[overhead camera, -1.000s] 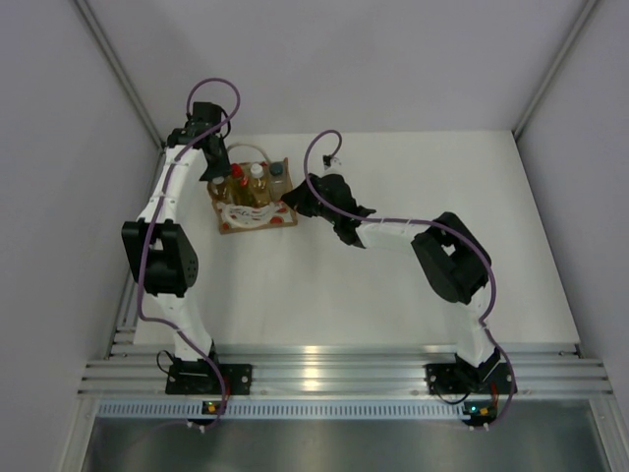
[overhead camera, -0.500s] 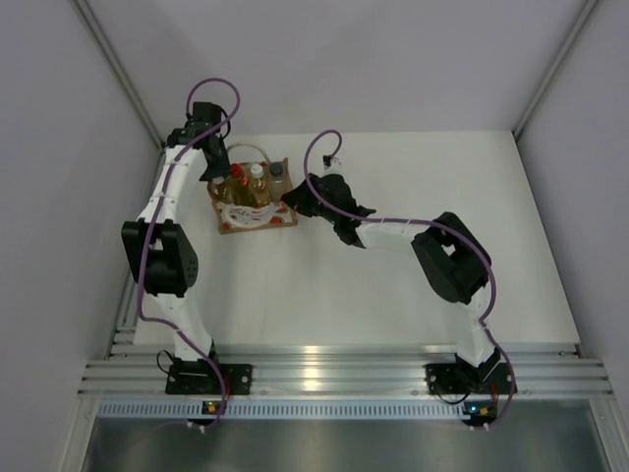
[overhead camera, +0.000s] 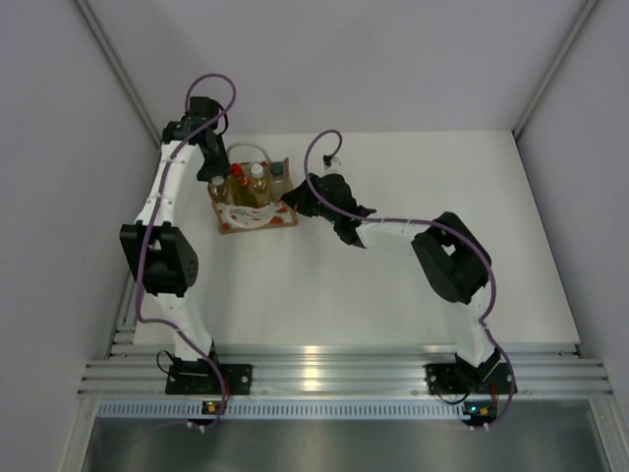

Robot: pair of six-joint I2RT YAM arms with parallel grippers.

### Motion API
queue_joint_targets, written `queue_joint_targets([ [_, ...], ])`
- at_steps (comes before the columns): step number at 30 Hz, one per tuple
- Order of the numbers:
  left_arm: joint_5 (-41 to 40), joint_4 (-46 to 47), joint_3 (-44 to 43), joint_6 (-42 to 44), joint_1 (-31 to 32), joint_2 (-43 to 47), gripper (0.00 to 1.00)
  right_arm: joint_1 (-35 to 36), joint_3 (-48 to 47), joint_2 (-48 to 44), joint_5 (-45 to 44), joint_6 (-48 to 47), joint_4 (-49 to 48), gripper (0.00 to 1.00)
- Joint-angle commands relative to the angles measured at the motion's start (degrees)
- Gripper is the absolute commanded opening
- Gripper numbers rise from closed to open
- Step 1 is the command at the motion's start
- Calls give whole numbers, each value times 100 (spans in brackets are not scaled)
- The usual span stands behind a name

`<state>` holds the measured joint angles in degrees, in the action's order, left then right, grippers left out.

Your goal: Take the personal care products out of the canvas bag

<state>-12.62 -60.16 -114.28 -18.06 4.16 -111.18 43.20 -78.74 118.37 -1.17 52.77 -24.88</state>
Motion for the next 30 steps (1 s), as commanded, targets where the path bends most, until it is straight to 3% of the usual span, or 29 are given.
queue_joint_targets([
  [1, 102, 84, -437, 75, 58, 202, 0, -66, 184, 222, 20, -153, 704, 0],
  [30, -469, -136, -1597, -197, 50, 1045, 0, -66, 113, 301, -6, -136, 766, 0],
])
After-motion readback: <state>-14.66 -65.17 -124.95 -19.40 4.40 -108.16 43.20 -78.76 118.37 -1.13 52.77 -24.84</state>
